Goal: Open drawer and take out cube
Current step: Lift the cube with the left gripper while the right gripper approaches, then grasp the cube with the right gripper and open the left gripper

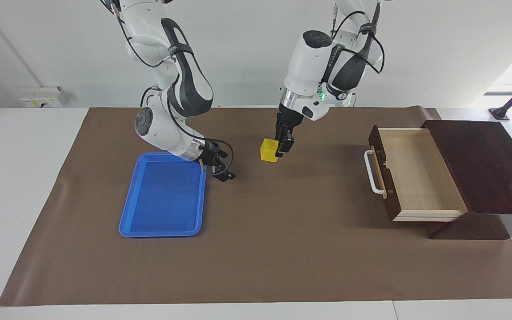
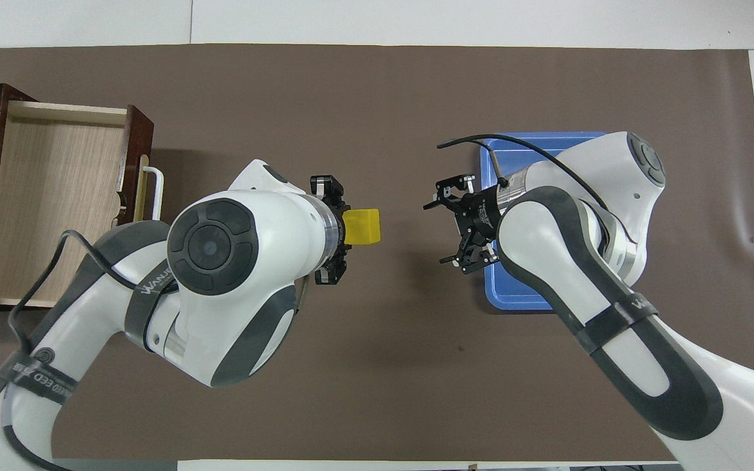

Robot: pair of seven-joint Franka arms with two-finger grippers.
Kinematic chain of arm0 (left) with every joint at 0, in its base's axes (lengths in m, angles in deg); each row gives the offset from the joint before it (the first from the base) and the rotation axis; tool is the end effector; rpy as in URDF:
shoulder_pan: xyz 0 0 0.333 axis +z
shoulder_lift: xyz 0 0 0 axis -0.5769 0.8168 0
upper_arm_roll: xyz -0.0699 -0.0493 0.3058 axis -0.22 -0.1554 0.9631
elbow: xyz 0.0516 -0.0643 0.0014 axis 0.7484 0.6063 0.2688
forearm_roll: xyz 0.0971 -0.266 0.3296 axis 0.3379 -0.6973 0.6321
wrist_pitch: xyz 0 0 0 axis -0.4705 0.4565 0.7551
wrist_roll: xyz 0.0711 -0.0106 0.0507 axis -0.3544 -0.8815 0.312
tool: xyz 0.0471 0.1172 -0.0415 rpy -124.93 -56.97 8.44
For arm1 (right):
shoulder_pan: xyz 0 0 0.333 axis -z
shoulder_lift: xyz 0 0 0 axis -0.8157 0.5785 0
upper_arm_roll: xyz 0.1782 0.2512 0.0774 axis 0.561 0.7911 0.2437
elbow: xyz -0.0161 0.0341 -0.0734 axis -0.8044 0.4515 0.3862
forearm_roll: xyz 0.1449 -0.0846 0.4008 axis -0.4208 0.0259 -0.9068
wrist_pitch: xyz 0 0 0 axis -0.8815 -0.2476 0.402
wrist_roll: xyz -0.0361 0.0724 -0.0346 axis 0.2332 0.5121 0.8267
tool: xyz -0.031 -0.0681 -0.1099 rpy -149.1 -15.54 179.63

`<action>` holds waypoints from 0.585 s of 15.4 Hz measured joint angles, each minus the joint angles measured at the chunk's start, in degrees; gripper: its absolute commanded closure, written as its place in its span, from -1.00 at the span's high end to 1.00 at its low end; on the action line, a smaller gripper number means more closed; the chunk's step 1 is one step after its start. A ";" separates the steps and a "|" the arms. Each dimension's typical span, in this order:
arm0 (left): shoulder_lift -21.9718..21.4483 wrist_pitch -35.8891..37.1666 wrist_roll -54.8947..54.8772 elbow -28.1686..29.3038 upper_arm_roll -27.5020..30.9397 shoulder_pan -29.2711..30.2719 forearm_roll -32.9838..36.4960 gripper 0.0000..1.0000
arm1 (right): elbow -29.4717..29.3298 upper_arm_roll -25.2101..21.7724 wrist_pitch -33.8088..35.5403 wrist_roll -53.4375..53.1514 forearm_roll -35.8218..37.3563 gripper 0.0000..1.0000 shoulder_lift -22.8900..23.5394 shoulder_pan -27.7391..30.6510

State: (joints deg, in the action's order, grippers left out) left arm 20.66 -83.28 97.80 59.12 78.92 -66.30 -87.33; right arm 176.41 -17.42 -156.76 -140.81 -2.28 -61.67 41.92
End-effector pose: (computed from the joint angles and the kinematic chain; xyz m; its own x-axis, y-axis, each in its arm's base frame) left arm 0.5096 -0.4083 0.4383 0.0792 0.9739 -0.2127 0.9835 -0.0416 0.1761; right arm 0.5933 0.2457 0.3112 0.2188 -0.7696 -0.5998 -0.9692 -0.2424 -0.0426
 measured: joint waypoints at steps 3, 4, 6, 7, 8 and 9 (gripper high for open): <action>1.55 -0.30 3.97 0.05 0.00 -0.38 -0.03 -1.00 | -0.50 0.01 -3.21 -3.24 -1.26 1.00 0.24 -3.69; 1.84 -0.32 4.75 0.05 0.00 -0.44 -0.03 -1.00 | -0.55 0.01 -4.09 -3.96 -1.27 1.00 0.25 -4.88; 1.98 -0.34 5.47 0.05 0.03 -0.85 -0.03 -1.00 | -0.77 -0.01 -5.14 -5.07 -1.27 1.00 0.25 -6.40; 1.98 -0.35 5.87 0.05 0.02 -1.15 -0.03 -1.00 | -0.97 -0.01 -5.66 -5.89 -1.27 1.00 0.25 -6.96; 1.98 -0.37 6.16 0.05 0.04 -1.46 -0.03 -1.00 | -1.12 0.00 -6.20 -6.52 -1.27 1.00 0.26 -7.40; 1.98 -0.37 6.31 0.07 0.02 -1.73 -0.03 -1.00 | -1.23 0.00 -6.31 -6.96 -1.27 1.00 0.27 -7.64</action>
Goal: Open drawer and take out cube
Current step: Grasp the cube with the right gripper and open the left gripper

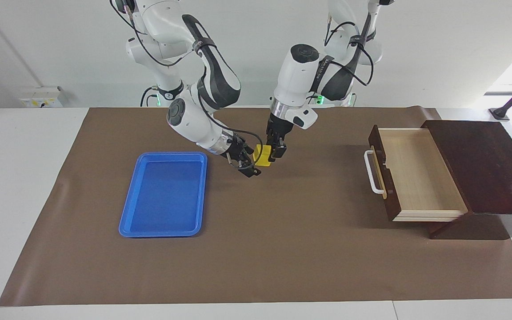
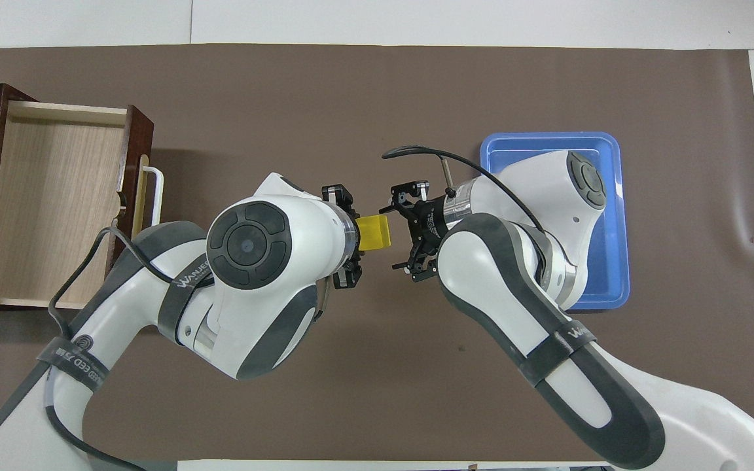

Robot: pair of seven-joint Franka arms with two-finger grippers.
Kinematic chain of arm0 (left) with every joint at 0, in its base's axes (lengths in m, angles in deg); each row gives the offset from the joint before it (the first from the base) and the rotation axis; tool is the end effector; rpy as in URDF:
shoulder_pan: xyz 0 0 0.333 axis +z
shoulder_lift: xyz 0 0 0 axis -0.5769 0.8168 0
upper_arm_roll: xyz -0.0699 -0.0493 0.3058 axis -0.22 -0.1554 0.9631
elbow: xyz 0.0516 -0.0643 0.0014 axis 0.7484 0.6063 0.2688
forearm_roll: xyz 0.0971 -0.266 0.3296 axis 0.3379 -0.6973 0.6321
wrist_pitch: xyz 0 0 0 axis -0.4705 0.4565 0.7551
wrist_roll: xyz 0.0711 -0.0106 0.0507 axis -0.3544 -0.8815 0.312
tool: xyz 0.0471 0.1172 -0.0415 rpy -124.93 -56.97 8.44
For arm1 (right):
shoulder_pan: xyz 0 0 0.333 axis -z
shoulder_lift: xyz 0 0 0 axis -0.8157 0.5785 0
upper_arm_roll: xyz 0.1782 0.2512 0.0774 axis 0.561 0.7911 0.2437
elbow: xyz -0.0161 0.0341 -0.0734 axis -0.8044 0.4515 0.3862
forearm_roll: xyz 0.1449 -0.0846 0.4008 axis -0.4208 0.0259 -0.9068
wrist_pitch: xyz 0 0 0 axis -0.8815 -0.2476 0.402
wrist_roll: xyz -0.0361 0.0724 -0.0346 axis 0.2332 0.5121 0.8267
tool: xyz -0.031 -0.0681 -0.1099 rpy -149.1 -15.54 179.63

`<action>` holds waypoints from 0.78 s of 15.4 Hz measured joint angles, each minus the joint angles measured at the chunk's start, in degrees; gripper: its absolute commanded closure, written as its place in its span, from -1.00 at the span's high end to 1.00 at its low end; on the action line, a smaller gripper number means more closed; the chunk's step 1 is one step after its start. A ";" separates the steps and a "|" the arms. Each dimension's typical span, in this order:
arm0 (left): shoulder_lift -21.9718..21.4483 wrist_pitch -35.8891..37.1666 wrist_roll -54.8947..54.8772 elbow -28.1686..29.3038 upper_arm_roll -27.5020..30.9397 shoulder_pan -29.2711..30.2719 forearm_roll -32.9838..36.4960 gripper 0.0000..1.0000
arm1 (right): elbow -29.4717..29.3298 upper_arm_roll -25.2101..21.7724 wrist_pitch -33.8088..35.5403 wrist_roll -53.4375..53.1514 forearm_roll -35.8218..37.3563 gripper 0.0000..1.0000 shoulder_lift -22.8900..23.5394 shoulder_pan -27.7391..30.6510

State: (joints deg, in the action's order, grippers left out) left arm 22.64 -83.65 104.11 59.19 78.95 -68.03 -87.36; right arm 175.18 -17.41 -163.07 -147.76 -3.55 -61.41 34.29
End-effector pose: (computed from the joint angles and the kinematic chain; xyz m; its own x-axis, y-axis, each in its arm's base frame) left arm 0.5003 -0.4252 0.4160 -0.0069 0.9764 -0.2158 0.9913 0.0351 0.1272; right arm 0.5770 0.3208 0.3253 0.2017 -0.7782 -0.5948 -0.9771 -0.2020 -0.0672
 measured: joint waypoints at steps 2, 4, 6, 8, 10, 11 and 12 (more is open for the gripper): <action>0.00 0.00 0.08 0.34 0.00 -0.48 0.00 -1.00 | -0.26 -0.01 -0.01 -0.37 0.00 1.00 0.01 -0.08; 0.00 0.00 0.09 1.05 0.00 -0.93 0.00 -1.00 | -0.85 -0.02 -0.01 -0.81 0.00 1.00 0.02 -0.08; -0.01 -0.43 0.18 1.31 0.15 -1.28 0.01 -1.00 | -1.08 -0.02 0.09 -1.02 0.00 1.00 0.02 -0.10; -0.01 -0.50 0.18 1.34 0.16 -1.30 0.01 -1.00 | -1.10 -0.03 0.08 -1.03 0.00 1.00 0.02 -0.11; -0.01 -0.56 0.18 1.35 0.18 -1.30 0.01 -1.00 | -1.10 -0.03 0.08 -1.03 0.00 0.75 0.02 -0.11; -0.01 -0.62 0.18 1.36 0.24 -1.30 0.00 -1.00 | -1.14 -0.03 0.07 -1.06 0.00 0.44 0.03 -0.11; 0.00 -0.75 0.18 1.36 0.33 -1.30 0.02 -1.00 | -1.14 -0.02 0.14 -1.07 0.00 -0.30 0.01 -0.13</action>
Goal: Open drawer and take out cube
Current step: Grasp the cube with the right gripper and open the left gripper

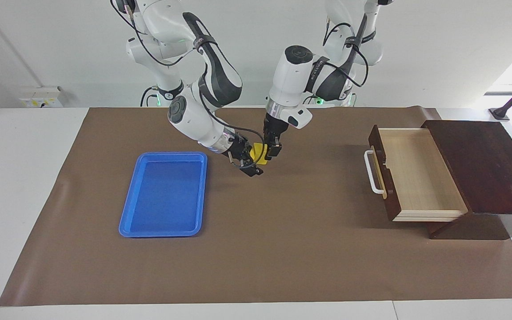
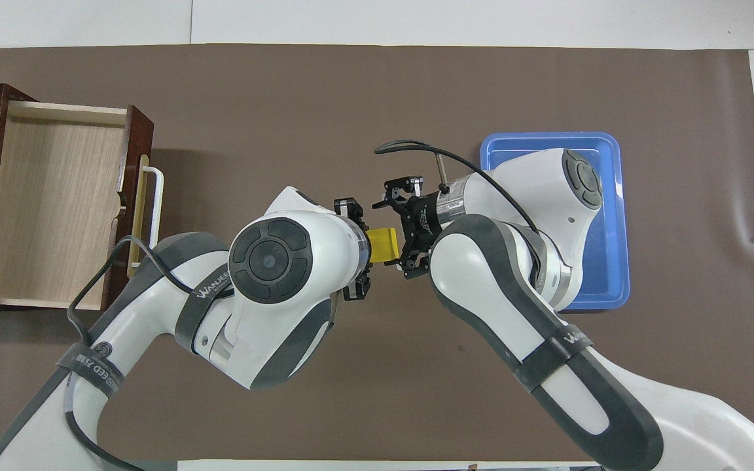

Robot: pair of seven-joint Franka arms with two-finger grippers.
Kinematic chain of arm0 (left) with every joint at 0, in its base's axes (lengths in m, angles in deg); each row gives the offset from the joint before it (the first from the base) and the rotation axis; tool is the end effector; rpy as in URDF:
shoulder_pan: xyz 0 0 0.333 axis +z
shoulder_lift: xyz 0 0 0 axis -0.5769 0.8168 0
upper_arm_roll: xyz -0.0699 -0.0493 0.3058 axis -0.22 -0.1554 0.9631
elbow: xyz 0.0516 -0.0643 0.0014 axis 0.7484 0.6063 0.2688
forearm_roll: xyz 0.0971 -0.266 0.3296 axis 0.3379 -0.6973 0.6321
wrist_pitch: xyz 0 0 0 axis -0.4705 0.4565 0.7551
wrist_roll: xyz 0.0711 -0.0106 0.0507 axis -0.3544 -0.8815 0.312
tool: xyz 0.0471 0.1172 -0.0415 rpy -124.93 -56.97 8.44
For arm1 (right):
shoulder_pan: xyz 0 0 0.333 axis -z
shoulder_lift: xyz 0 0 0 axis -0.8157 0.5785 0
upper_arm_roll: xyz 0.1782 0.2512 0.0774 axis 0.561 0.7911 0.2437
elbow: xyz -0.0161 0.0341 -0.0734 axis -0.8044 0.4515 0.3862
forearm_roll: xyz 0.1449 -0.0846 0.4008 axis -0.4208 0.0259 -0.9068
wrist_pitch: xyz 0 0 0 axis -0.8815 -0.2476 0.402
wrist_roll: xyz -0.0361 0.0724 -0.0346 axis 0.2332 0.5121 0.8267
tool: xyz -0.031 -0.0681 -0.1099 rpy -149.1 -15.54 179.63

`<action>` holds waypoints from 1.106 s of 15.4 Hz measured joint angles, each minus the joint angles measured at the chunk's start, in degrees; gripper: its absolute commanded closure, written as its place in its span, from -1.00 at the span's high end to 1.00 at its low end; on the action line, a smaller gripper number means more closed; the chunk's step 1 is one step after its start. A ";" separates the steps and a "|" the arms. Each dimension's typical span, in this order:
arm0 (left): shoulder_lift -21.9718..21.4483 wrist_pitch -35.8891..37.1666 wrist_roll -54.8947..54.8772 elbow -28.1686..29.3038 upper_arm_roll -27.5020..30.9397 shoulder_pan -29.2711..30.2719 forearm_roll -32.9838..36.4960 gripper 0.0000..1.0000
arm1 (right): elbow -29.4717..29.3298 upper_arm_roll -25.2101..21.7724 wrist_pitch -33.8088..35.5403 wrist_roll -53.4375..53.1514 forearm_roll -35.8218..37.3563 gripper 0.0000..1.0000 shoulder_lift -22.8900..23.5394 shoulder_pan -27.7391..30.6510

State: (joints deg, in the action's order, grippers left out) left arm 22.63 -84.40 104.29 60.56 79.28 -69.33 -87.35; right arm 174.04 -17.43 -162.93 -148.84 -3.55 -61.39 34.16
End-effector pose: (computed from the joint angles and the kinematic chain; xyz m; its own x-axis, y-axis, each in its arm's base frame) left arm 0.4900 -0.4311 0.4048 0.0044 0.9780 -0.2083 0.9926 0.0210 0.1195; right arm 0.5814 0.3244 0.3349 0.1948 -0.7761 -0.5998 -0.9792 -0.1895 -0.0728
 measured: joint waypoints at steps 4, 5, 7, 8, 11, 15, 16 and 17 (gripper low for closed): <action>-0.16 -0.11 -0.01 0.08 0.73 0.01 0.06 -1.00 | -0.02 -0.07 -0.21 -1.91 0.03 -1.00 -0.24 -1.67; -0.30 -0.17 -0.04 0.08 0.75 0.01 0.06 -1.00 | -0.11 -0.08 -0.17 -1.91 0.04 -1.00 -0.35 -1.65; -0.62 -0.25 -0.04 0.01 0.83 0.01 0.07 -1.00 | -0.43 -0.19 0.10 -1.91 0.04 -1.00 -0.54 -1.64; -0.76 -0.28 -0.05 -0.01 0.87 0.01 0.07 -1.00 | -0.59 -0.23 0.23 -1.91 0.04 -1.00 -0.58 -1.64; -0.92 -0.35 -0.15 -0.17 1.01 0.03 0.07 0.99 | -1.01 -0.32 0.37 -1.90 0.04 -1.00 -0.59 -1.64; -0.95 0.70 -0.07 -1.01 1.23 0.90 0.00 1.00 | -2.52 -0.41 0.40 -1.96 0.01 -1.00 -0.36 -1.50; -0.90 1.95 0.00 -0.89 1.41 2.11 0.00 1.00 | -3.38 -0.49 0.86 -2.02 0.01 -1.00 -0.39 -1.07; -0.83 2.93 -0.07 -0.70 1.60 3.85 0.01 1.00 | -4.38 -0.60 2.10 -2.03 0.01 -1.00 -0.41 -0.26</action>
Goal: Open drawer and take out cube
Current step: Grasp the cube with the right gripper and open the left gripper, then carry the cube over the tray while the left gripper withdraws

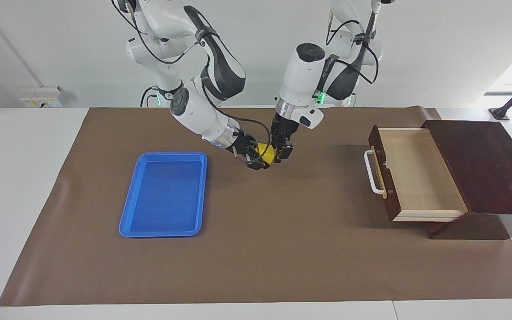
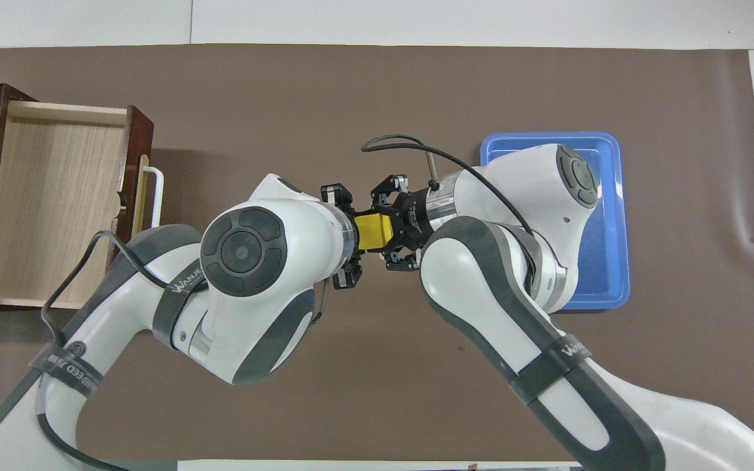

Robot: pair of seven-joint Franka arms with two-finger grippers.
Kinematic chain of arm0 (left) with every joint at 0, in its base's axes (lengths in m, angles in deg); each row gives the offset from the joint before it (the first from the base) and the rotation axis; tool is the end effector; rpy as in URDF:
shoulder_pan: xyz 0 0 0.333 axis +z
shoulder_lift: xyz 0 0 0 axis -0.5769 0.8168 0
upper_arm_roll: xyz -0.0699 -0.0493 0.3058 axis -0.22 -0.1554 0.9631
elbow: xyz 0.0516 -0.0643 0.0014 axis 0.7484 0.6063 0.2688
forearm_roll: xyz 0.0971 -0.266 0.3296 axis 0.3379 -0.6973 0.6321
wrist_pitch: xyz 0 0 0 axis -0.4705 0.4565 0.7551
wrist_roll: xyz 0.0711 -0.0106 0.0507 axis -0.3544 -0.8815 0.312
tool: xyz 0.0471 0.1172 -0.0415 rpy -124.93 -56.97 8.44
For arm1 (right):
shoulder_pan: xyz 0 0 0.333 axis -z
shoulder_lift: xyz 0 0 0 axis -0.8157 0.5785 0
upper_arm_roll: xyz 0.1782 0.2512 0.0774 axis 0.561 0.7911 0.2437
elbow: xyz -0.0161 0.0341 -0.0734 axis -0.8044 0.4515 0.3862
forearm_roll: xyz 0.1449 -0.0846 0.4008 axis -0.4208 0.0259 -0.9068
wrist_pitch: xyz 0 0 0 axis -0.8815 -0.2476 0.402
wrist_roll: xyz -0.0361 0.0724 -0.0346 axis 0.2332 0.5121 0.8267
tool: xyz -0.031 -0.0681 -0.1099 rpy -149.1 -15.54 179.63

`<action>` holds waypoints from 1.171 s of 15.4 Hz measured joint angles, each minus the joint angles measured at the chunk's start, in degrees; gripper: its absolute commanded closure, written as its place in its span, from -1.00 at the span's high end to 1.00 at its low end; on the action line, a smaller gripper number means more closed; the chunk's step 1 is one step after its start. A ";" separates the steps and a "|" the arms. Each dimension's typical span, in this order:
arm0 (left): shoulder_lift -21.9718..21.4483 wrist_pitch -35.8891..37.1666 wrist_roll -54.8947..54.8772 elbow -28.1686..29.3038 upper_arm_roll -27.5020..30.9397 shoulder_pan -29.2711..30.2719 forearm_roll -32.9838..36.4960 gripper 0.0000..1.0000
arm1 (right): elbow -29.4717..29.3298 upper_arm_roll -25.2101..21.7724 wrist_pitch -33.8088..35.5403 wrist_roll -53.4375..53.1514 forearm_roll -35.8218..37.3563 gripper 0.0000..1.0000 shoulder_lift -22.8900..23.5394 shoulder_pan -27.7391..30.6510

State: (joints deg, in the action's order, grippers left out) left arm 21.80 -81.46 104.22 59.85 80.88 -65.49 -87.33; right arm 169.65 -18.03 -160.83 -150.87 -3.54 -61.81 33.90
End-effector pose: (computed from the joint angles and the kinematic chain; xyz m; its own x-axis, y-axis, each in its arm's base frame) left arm 0.5248 -0.3813 0.4147 -0.0863 0.9780 -0.1900 0.9888 0.1074 0.1037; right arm 0.5967 0.3311 0.3767 0.2008 -0.7583 -0.6202 -0.9792 -0.1741 -0.1042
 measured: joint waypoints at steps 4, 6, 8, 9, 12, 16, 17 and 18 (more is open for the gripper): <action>0.14 2.89 -6.05 0.38 0.41 7.53 3.26 1.00 | -2.68 -0.27 5.53 0.02 0.00 -1.00 -0.02 5.61; 0.14 3.74 -10.03 0.66 0.46 10.72 4.16 1.00 | -2.90 -0.34 7.46 0.73 0.00 -1.00 -0.01 8.63; 0.16 3.87 -13.75 0.92 0.53 14.76 5.80 1.00 | -2.88 -0.51 9.18 3.15 0.00 -1.00 0.08 12.98; 0.19 3.87 -15.00 0.98 0.57 17.11 7.29 1.00 | -2.79 -0.61 9.96 4.75 0.00 -1.00 0.17 15.58; 0.31 3.93 -18.14 1.04 0.62 22.24 12.99 1.00 | -1.44 -0.77 11.72 9.97 0.00 -1.00 0.53 22.36; 0.34 4.54 -23.43 0.95 0.21 24.35 17.45 1.00 | 0.87 -0.84 11.74 15.76 0.00 -1.00 2.94 27.18; 0.35 4.60 -24.29 0.90 0.03 24.74 18.40 1.00 | 0.91 -0.85 11.59 17.04 0.00 -1.00 3.90 27.87; 0.34 4.73 -25.55 0.76 -0.10 25.30 19.02 1.00 | 0.85 -0.86 11.40 18.30 0.00 -1.00 4.80 28.51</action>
State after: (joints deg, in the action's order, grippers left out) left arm 22.14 -76.73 78.67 60.62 80.78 -40.19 -68.32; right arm 170.51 -18.89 -149.42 -132.57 -3.53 -57.00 62.41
